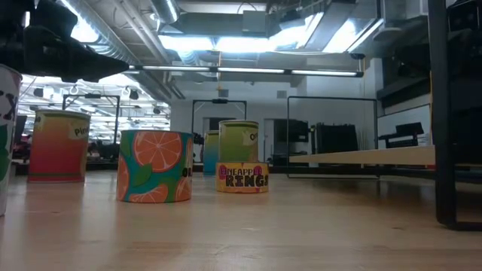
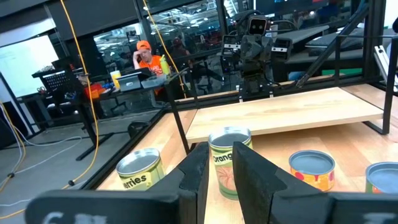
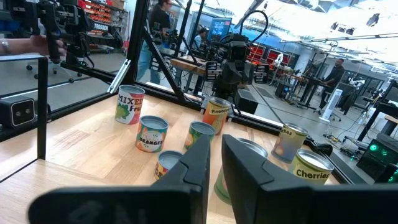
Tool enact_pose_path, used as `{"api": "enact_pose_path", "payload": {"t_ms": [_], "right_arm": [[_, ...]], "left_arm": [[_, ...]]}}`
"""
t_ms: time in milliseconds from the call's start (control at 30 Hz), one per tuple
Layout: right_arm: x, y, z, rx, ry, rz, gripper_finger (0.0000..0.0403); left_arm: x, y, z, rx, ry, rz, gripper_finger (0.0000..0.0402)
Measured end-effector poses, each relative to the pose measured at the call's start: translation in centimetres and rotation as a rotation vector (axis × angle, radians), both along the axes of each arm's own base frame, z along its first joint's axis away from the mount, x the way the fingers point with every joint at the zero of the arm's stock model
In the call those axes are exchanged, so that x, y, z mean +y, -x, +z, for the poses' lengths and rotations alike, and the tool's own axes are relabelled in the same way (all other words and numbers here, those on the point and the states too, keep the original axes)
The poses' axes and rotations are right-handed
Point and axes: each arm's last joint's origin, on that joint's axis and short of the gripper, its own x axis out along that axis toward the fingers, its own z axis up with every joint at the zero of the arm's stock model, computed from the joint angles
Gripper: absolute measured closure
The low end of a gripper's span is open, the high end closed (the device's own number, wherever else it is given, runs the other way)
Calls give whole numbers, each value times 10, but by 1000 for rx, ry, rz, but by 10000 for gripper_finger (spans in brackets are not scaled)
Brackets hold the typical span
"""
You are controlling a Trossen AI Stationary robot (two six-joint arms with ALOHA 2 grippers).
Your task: Pick and place cans onto a shelf
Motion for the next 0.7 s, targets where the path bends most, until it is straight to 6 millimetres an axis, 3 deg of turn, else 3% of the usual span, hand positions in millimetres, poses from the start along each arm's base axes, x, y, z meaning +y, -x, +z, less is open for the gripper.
{"api": "enact_pose_path", "payload": {"t_ms": [167, 400, 700], "right_arm": [[0, 0, 0, 1, -27, 1, 355], [0, 0, 0, 66, -423, 21, 355], [-1, 0, 1, 59, -473, -2, 343]], "left_arm": [[0, 0, 0, -13, 63, -11, 337], [0, 0, 0, -25, 120, -15, 337], [0, 0, 0, -25, 120, -15, 337]]}}
